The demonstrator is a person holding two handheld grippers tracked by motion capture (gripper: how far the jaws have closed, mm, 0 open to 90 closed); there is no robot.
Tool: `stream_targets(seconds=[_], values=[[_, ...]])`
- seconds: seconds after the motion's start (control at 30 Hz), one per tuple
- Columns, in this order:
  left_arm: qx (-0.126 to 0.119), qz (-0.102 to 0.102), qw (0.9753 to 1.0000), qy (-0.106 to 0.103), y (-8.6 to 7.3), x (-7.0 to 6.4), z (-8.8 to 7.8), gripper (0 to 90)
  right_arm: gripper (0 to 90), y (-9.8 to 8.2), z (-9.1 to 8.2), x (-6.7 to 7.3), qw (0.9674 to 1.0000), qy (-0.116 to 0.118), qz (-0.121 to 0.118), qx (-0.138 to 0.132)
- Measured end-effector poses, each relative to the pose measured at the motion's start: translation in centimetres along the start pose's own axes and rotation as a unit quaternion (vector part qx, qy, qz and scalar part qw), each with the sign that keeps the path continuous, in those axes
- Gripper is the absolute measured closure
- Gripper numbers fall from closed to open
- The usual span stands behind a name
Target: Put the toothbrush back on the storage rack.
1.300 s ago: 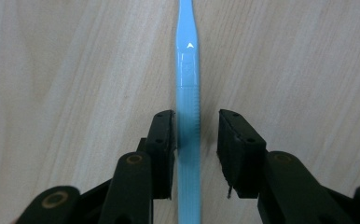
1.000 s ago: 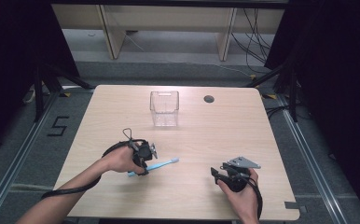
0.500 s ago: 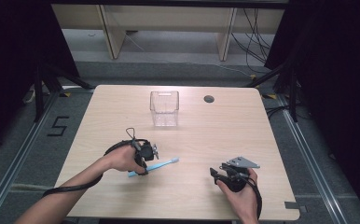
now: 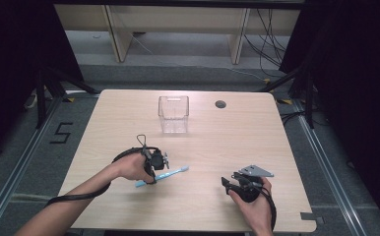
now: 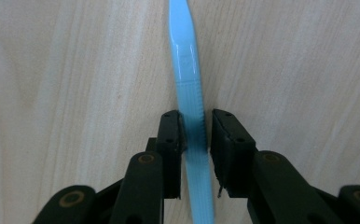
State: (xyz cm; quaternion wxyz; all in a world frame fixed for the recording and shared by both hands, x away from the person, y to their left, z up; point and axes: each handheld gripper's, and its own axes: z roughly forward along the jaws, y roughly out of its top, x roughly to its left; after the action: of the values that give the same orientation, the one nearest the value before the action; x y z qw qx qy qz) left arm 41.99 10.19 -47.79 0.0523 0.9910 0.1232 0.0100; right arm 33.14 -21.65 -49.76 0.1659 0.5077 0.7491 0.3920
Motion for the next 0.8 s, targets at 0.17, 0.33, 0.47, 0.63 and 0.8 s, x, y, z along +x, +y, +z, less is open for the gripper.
stream_targets(seconds=[0.17,0.33,0.47,0.63,0.8], values=[[0.002,-0.004,1.0000,0.002,0.3,0.1,0.0,71.2,44.7,0.0,0.0,0.0,1.0000,-0.004,-0.004,-0.002],[-0.002,-0.007,1.0000,0.000,0.6,0.2,-0.2,68.8,44.6,0.0,0.0,-0.1,1.0000,0.002,-0.003,0.001],[-0.004,-0.008,1.0000,0.002,1.2,0.3,-0.3,68.2,44.5,0.0,0.2,-0.1,1.0000,0.003,-0.002,-0.002],[-0.003,-0.007,1.0000,-0.003,2.0,0.5,-0.2,67.9,44.5,0.0,0.2,-0.1,1.0000,0.001,-0.002,-0.002],[0.003,0.001,1.0000,-0.005,2.8,0.6,-0.2,67.9,44.3,0.0,0.2,-0.1,1.0000,-0.001,0.007,0.004]])
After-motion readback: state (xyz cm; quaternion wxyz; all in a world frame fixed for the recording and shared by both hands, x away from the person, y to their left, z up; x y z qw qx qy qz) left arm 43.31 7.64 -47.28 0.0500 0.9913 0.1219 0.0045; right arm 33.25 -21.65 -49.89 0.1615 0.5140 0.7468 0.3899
